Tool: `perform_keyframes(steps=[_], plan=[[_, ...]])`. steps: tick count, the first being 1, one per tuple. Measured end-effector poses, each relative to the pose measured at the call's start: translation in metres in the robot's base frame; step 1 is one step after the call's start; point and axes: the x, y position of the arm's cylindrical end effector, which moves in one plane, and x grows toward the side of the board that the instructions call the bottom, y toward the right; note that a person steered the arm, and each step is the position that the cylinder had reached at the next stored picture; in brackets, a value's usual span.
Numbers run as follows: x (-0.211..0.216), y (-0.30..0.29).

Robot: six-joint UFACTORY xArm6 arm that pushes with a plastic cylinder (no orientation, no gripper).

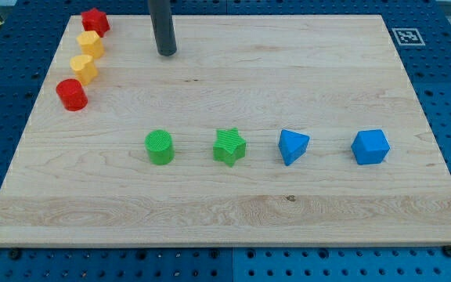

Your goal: Push the cube to the top center of the board

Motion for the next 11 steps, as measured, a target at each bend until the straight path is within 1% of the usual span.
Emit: perform_keyframes(steps=[3,4,5,6,7,8,9,10,11], plan=[[0.006,0.001],[0.045,0.024],[0.062,0.078],[0.062,0.189],[0.091,0.296],[0.156,0.381],[0.243,0.397],[0.285,0.355],[0.281,0.327]])
